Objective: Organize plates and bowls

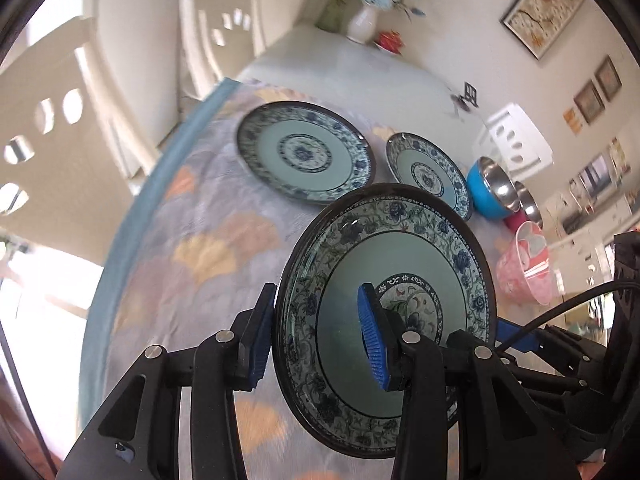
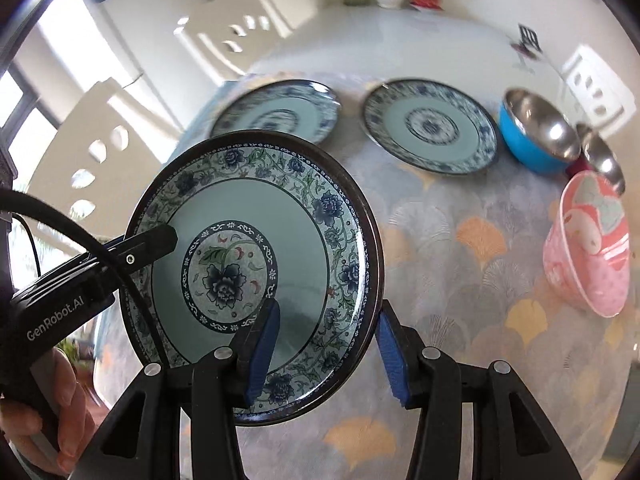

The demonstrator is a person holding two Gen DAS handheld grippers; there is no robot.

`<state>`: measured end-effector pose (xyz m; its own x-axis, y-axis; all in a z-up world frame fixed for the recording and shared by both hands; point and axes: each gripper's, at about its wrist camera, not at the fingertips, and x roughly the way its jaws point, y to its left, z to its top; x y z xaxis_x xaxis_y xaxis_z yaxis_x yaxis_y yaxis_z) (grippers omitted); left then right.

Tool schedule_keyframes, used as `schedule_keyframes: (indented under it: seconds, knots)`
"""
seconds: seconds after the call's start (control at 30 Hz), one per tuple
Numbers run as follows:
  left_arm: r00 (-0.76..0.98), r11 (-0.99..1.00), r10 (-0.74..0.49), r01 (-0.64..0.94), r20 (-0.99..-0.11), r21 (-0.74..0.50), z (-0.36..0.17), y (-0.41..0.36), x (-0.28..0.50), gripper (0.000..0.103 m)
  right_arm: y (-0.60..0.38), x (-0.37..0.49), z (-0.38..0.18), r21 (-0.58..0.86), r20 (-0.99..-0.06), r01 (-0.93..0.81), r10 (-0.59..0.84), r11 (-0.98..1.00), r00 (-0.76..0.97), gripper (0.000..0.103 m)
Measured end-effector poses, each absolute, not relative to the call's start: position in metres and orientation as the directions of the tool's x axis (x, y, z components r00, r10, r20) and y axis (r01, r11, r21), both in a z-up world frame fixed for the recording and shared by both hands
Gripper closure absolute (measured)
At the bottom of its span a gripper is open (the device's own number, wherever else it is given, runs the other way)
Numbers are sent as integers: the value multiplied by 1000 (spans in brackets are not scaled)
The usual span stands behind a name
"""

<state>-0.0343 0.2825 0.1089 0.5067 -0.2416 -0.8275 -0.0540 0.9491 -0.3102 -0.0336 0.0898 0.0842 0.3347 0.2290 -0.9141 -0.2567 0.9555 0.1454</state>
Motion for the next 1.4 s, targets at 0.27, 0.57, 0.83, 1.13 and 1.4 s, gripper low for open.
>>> schedule_keyframes:
  seconds: [0.27,0.57,0.83,1.13,1.4]
  knots:
    - [488,949,-193,-126,-851,-288,107,289,-86,66,97,-88,92,158,-920,-333,261,929,292,55]
    - [435,952,-178,-151,-883,-266,70,288,-106,66,98,-105,42,166,-957,-329,232,930,175,55]
    - [398,939,-195,-187,-897,-288,43,297,-102,66,98,-94,10,219,-966,-271,248,937,78,54]
    - [411,937,-168,-217,-896,-275,51,320,-99,63,102,-96,32,159,-963,-312,216,937,159,54]
    - [475,938,-175,-185,-863,-292,84,333,-82,63,108,-79,81,209,-928,-303,287,930,240,54]
